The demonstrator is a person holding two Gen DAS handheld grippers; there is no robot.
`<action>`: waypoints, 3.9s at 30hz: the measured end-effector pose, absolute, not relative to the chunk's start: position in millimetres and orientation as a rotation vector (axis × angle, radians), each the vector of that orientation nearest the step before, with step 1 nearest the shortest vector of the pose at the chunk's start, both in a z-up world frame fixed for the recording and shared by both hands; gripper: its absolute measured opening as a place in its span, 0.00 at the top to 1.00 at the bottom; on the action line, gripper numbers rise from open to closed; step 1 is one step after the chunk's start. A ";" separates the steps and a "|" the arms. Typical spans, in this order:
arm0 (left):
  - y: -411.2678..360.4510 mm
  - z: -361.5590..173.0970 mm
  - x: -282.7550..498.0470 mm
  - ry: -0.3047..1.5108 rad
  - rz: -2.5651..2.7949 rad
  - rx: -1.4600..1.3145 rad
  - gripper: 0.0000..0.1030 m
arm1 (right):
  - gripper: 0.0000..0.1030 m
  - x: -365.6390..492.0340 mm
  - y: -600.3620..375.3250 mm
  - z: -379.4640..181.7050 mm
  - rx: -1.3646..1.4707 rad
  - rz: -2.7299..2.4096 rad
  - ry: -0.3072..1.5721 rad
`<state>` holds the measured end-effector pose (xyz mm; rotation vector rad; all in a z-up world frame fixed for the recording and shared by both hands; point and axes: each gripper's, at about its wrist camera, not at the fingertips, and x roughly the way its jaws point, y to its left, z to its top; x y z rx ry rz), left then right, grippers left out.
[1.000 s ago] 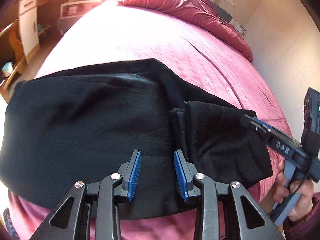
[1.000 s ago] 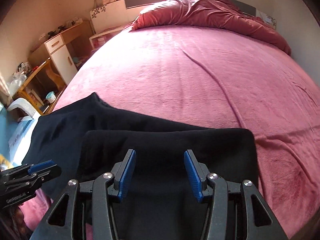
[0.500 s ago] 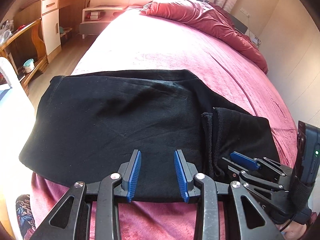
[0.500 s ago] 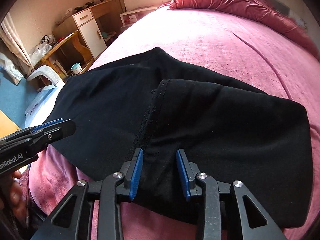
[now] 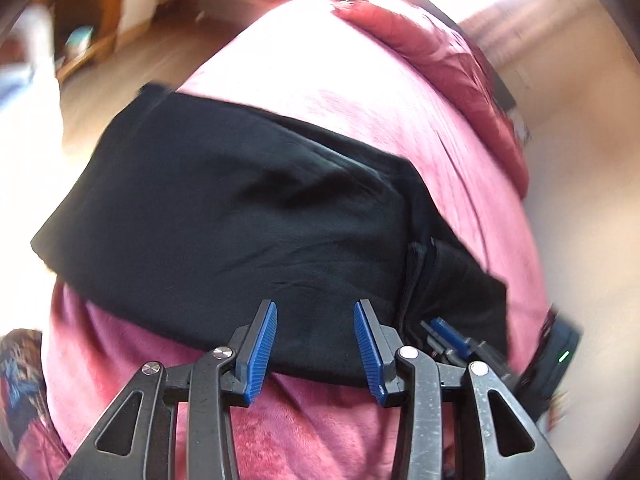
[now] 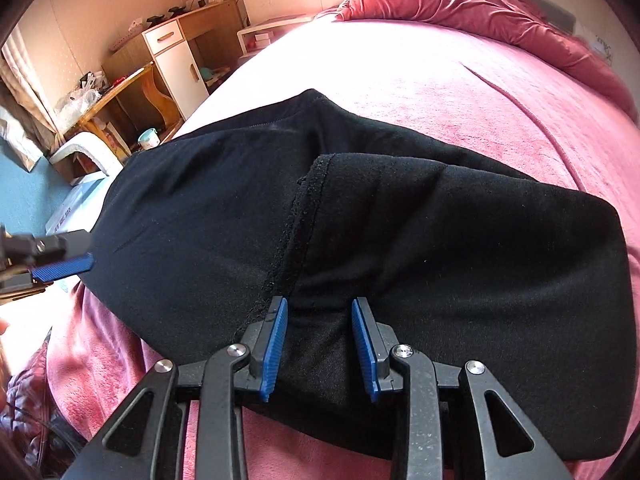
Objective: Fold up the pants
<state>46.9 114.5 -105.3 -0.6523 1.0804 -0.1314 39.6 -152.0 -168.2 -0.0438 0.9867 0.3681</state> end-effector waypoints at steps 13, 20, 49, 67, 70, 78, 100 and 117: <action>289.6 -181.7 -22.0 1.027 0.291 -1.347 0.59 | 0.67 35.8 -172.3 -166.2 0.013 0.388 0.975; 296.3 -213.6 -6.2 1.031 0.321 -1.357 0.59 | 0.67 36.9 -169.7 -164.2 0.001 0.385 0.977; 65.9 -40.1 46.2 0.811 -0.646 -0.535 0.88 | 0.32 87.6 -182.3 -76.7 0.481 0.888 0.965; 25.9 -7.8 40.3 0.817 -0.967 -0.461 0.75 | 0.87 118.8 -127.6 -77.9 0.140 0.783 1.100; 64.6 -2.3 50.5 0.773 -0.916 -0.604 0.73 | 0.87 113.6 -153.7 -61.0 0.202 0.775 1.052; 87.2 -41.3 82.2 0.869 -0.674 -0.633 0.73 | 0.87 94.0 -227.5 -49.2 0.298 0.687 1.011; -59.8 -118.9 92.7 1.161 -0.775 -0.330 0.73 | 0.73 65.0 -390.0 -150.6 0.672 0.423 1.102; -55.2 -107.8 90.2 1.138 -0.815 -0.375 0.73 | 0.88 4.9 -383.3 -126.5 0.517 0.332 1.063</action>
